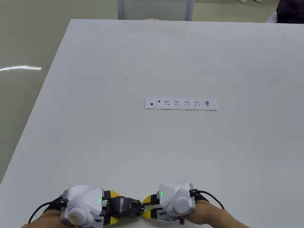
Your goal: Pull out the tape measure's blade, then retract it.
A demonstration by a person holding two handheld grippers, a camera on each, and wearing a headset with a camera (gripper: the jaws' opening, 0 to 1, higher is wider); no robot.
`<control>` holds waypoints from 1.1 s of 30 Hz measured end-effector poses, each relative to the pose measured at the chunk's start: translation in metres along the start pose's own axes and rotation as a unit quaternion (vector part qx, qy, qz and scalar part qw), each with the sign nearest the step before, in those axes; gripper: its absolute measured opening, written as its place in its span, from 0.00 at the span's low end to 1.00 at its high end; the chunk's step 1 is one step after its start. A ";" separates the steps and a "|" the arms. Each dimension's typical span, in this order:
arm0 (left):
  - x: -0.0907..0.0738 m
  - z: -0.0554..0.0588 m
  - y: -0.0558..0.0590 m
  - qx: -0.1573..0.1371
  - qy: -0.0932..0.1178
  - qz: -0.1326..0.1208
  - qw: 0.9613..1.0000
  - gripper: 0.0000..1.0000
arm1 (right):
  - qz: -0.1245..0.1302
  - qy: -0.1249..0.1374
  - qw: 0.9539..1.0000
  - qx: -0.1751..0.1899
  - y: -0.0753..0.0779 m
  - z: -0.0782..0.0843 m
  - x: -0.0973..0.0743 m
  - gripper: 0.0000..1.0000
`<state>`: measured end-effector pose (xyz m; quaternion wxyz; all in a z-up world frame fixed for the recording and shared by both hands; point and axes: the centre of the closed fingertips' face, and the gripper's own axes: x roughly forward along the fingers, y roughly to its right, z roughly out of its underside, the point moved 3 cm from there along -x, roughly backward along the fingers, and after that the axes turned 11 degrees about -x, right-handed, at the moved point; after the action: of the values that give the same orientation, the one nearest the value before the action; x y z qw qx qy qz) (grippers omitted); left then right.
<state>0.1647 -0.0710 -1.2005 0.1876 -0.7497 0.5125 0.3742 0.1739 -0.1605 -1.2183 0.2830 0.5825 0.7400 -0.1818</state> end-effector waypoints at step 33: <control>-0.001 0.002 0.000 -0.006 -0.008 -0.003 1.000 0.29 | 0.002 0.006 1.000 -0.005 0.000 -0.002 -0.004 0.09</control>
<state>0.1640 -0.0690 -1.2005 0.1883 -0.7496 0.5062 0.3826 0.1743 -0.1621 -1.2147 0.2820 0.5832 0.7416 -0.1745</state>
